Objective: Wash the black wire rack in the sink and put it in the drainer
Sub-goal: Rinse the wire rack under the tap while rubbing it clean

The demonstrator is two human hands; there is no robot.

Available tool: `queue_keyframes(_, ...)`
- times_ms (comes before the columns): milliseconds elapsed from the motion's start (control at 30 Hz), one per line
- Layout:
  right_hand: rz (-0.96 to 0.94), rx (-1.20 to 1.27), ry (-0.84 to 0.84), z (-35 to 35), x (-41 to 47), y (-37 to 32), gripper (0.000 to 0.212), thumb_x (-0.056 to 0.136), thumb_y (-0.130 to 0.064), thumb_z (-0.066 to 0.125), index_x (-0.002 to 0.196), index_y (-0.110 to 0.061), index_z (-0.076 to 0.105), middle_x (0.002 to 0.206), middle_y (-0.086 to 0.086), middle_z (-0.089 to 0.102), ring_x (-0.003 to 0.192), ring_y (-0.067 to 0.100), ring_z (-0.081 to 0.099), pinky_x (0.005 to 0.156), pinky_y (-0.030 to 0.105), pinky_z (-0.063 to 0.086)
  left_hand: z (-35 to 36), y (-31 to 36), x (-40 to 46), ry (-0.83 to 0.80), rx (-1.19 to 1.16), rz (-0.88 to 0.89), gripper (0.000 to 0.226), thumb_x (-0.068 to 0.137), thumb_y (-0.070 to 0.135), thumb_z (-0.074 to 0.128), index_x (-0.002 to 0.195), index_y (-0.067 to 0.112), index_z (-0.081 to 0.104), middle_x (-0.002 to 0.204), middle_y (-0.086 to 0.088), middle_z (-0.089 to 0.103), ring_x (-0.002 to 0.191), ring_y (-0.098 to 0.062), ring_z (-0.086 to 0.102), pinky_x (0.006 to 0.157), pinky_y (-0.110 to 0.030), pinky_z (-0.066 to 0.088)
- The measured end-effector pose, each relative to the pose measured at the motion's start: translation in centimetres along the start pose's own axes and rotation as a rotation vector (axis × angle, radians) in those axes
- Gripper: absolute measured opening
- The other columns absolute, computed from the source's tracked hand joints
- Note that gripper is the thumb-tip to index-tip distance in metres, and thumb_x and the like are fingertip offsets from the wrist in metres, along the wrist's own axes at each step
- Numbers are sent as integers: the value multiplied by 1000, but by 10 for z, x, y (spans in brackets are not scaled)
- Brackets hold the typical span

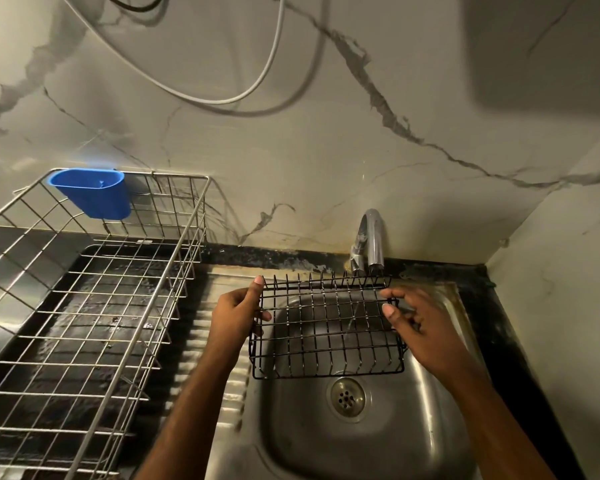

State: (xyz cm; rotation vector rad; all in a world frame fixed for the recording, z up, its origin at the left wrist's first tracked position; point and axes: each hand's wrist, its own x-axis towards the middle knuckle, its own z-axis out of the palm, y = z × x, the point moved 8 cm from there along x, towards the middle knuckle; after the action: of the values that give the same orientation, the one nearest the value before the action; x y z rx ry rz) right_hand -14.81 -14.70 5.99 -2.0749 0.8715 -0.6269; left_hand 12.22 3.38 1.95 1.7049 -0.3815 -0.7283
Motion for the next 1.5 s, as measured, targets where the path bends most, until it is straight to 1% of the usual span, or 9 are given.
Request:
queue_keyframes(500,-17,-47,-40,14,-4,-16,25,94,-39,60,118,-45,61,118,-24,53,91,4,65,72,21,57,-21,-11,-6,36,5,-35,52,99,51,55,117,5,68,76,-14,74,66,-18,68,50,-26,52)
queue_keyframes(833,-1,-69,-38,11,1,-14,23,94,-41,58,116,-47,59,120,-18,55,94,7,65,74,29,60,-17,-8,-8,27,2,-27,49,100,51,54,116,7,68,84,-18,75,55,-10,64,46,-19,47)
queue_keyframes(933,12,-68,-34,7,-1,-10,25,95,-40,59,118,-47,58,121,-19,54,93,7,65,74,29,60,-10,-10,-6,10,4,-50,49,99,52,54,116,8,68,83,-16,75,61,-15,66,49,-23,49)
queue_keyframes(1033,74,-50,-8,6,-5,1,35,95,-40,57,128,-42,49,121,-27,51,89,4,67,69,22,56,1,-11,-8,-38,11,-63,53,97,49,59,131,8,61,89,-14,76,68,-16,69,56,-21,52)
queue_keyframes(1167,330,181,119,1,-14,27,38,95,-54,42,129,-37,36,121,-8,57,90,5,65,75,32,54,17,-19,-14,-132,26,-81,93,85,37,78,158,9,27,135,-13,64,115,-21,66,102,-38,50)
queue_keyframes(1300,504,343,185,4,-23,47,67,89,-69,29,150,-41,21,131,-13,42,112,16,55,91,44,49,35,-34,-16,-255,87,-94,87,78,7,84,152,12,39,134,-4,67,125,-23,62,96,-31,53)
queue_keyframes(1367,565,437,243,2,-24,57,69,87,-74,28,146,-37,34,135,-9,50,116,18,54,99,54,45,45,-38,-19,-317,110,-61,75,76,-6,81,141,18,51,128,0,70,122,-21,65,92,-32,59)
queue_keyframes(1433,606,459,246,0,-23,62,71,85,-77,34,138,-31,45,126,0,62,114,20,58,101,55,42,50,-37,-22,-338,93,-55,80,77,-14,76,144,19,47,133,0,67,123,-18,64,89,-30,60)
queue_keyframes(1500,578,355,197,2,-19,61,79,80,-81,45,140,-30,42,134,1,58,123,23,54,103,52,41,54,-37,-24,-367,90,-42,79,79,-15,74,144,20,46,134,1,66,122,-18,64,88,-28,60)
